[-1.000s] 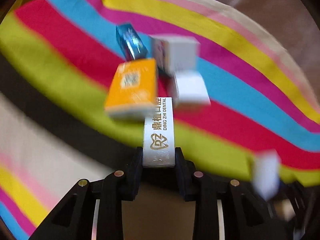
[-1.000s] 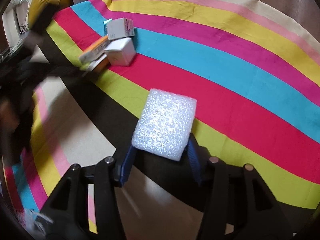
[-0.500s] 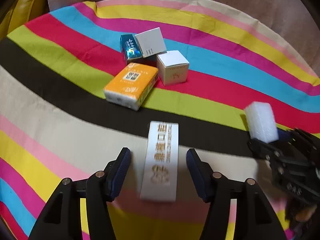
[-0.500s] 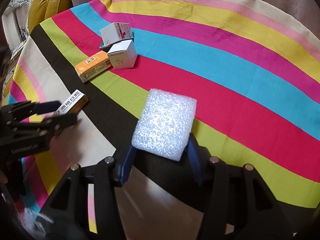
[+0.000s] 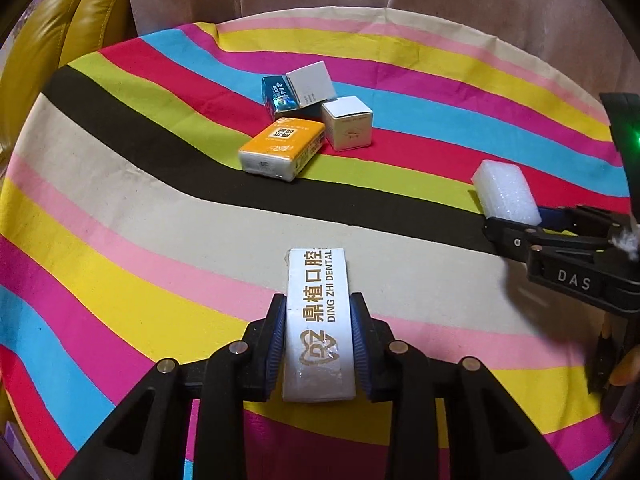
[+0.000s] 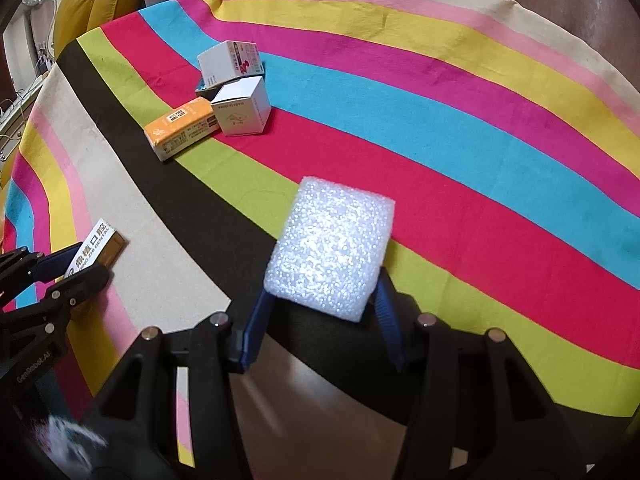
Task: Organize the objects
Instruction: 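Lift the foam block and dental box toward the storage box, then open both tools to drop the dental box and foam block inside, then move both tools back over the remaining boxes on the cloth, then grasp the small white box with the right tool while the left grasps the orange tissue pack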
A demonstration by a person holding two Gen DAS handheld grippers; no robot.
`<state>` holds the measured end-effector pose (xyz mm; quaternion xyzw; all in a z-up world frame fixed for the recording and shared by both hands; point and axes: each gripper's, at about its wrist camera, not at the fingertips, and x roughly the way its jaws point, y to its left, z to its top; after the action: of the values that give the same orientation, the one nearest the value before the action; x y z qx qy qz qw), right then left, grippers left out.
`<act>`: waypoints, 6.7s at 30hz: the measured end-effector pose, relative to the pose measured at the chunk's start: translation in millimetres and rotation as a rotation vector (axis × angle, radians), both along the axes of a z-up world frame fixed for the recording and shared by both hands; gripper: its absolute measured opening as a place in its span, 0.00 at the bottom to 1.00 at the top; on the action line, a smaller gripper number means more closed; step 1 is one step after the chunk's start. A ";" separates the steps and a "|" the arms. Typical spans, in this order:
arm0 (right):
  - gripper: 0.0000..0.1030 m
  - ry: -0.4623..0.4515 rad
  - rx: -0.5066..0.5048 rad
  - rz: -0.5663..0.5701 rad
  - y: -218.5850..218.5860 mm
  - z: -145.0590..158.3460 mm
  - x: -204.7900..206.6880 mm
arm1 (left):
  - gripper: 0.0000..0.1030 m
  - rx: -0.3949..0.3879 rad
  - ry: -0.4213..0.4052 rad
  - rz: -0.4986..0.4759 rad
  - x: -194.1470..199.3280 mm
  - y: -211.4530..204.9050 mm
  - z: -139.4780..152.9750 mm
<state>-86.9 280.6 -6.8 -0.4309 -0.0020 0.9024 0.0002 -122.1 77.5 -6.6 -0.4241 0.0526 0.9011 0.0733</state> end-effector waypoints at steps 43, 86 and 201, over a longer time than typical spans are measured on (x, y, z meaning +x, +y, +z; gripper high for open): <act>0.52 -0.005 0.011 -0.004 0.2 0.4 -4.4 | 0.31 0.016 0.000 0.055 3.6 -17.1 2.7; 0.51 0.055 0.177 0.263 -169.0 46.5 173.2 | 0.31 0.191 0.092 0.153 197.8 -117.0 54.7; 0.43 -0.025 -0.056 0.039 -21.6 7.1 -44.7 | 0.97 0.057 -0.053 0.193 -30.5 -79.1 -12.3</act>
<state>-131.6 259.0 0.3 -0.4419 0.0148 0.8964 -0.0297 -152.7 -1.7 -18.8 -0.4488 -0.0162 0.8935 -0.0006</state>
